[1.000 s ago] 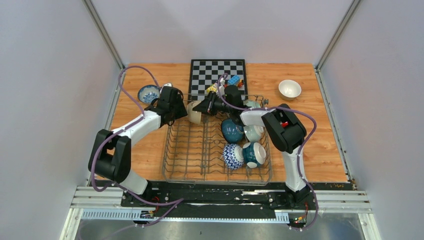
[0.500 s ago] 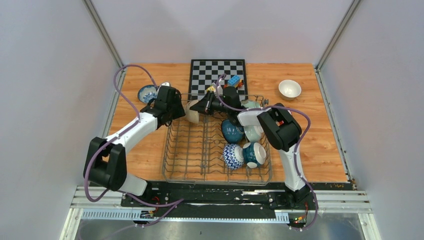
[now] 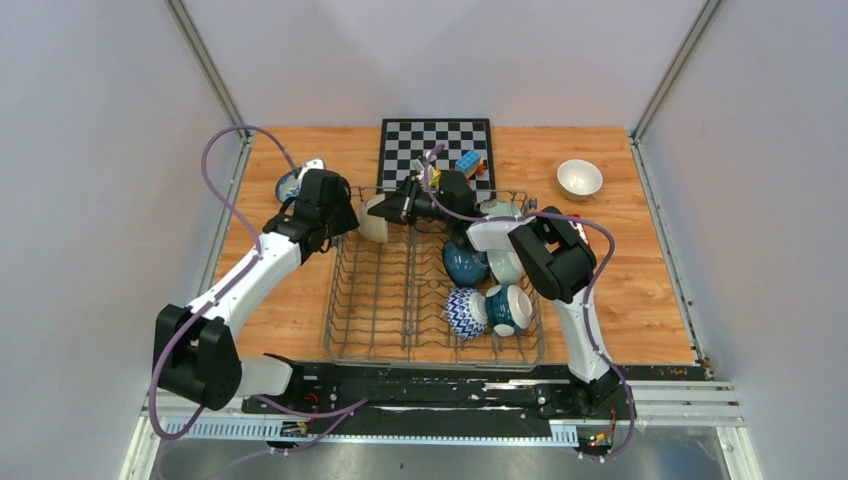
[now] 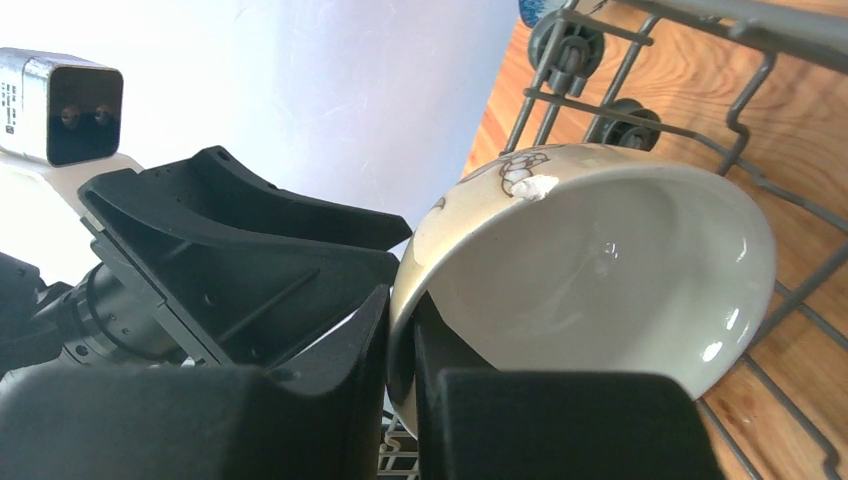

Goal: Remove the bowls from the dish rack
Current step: Pick up the bowl from the dish rack.

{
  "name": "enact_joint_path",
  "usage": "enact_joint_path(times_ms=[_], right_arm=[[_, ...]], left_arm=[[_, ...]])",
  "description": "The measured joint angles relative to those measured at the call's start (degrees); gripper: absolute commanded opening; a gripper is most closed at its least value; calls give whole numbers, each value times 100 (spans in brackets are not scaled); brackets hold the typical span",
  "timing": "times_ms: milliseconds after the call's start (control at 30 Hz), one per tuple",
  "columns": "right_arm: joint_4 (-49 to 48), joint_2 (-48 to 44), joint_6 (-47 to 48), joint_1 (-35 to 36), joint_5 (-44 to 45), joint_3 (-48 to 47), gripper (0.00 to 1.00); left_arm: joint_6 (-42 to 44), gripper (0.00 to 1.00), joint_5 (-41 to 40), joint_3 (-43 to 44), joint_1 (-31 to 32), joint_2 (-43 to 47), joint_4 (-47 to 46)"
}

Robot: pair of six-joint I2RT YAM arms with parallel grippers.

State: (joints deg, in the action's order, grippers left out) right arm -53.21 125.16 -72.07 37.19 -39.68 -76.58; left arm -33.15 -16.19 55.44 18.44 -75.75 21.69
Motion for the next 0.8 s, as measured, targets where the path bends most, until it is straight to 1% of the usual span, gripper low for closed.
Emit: enact_joint_path(times_ms=[300,533,667,733,800], right_arm=[[-35,0,-55,129,-85,-20,0],[101,-24,24,216,-136,-70,0],[474,-186,308,234,-181,-44,0],[844,-448,577,236,-197,57,0],[1268,-782,892,236,-208,170,0]], left_arm=[[-81,61,-212,83,0,446,472],[-275,66,-229,409,0,997,752],[-284,75,-280,614,0,1250,957],[-286,84,-363,678,0,1388,1075],[-323,88,-402,684,0,1550,1202]])
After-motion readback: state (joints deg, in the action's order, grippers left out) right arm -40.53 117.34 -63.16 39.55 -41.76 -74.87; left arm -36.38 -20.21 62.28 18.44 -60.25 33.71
